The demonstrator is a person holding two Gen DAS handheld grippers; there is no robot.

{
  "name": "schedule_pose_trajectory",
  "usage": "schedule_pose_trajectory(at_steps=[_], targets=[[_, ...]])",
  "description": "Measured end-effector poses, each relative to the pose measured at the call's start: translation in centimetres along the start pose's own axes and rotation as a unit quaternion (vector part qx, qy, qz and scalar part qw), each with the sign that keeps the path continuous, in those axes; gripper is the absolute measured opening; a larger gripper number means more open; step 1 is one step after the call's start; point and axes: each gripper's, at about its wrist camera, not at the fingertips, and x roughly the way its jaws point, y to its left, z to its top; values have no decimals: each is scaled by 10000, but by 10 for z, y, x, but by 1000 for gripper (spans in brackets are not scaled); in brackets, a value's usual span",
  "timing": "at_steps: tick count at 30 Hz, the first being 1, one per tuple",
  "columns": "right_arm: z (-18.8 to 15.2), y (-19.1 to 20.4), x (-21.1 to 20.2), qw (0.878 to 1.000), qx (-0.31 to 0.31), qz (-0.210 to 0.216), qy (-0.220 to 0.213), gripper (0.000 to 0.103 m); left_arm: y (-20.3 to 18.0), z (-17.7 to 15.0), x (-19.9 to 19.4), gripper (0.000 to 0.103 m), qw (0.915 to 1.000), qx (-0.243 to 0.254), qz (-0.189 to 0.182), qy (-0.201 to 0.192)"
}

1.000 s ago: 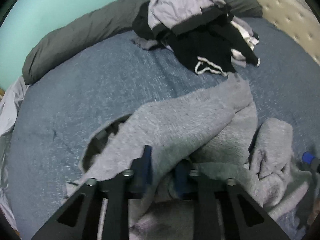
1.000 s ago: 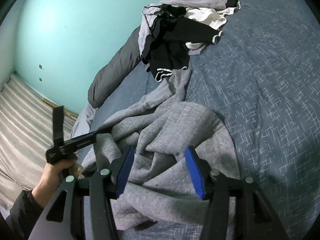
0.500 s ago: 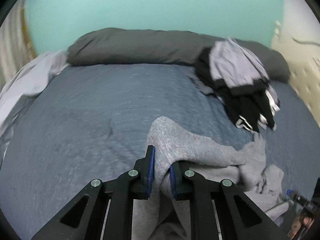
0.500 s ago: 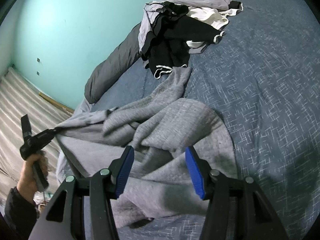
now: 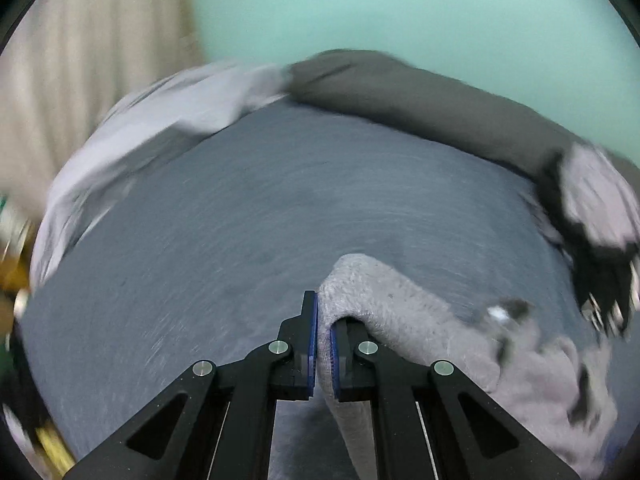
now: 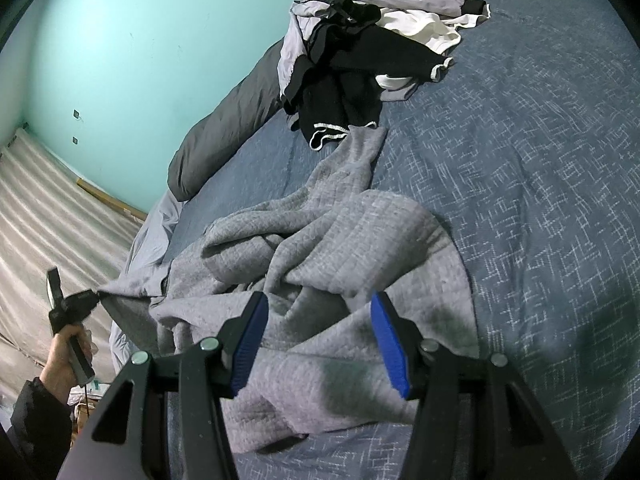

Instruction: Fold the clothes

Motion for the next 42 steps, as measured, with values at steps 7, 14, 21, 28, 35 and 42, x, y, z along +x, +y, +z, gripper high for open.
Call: schedule_pose_trajectory(at_steps=[7,14,21,28,35,42], targets=[[-1,1,2,10000,-16,-22,36,54,-2,-24,4,44,9999,140,57,21],[-3,1,7,9999,-25,-45,93,54,-64,-30,-46,76,9930,802,-596,-630],[-2,1,6,10000,-27,-17,87,54,-131,-63,9,77,9760,1071,-1664,906],[-1,-1,4,10000,0,13,85,54,-146,-99,51,77,9690,993,-1744,1442],[-2,-1,4,10000,19,7,86,54,-170,-96,35,12,9542,1363,-2282,1372],[-3,-2,6,9999,26,-11,108,54,-219,-72,-30,8,9300,1886,-3033,866]])
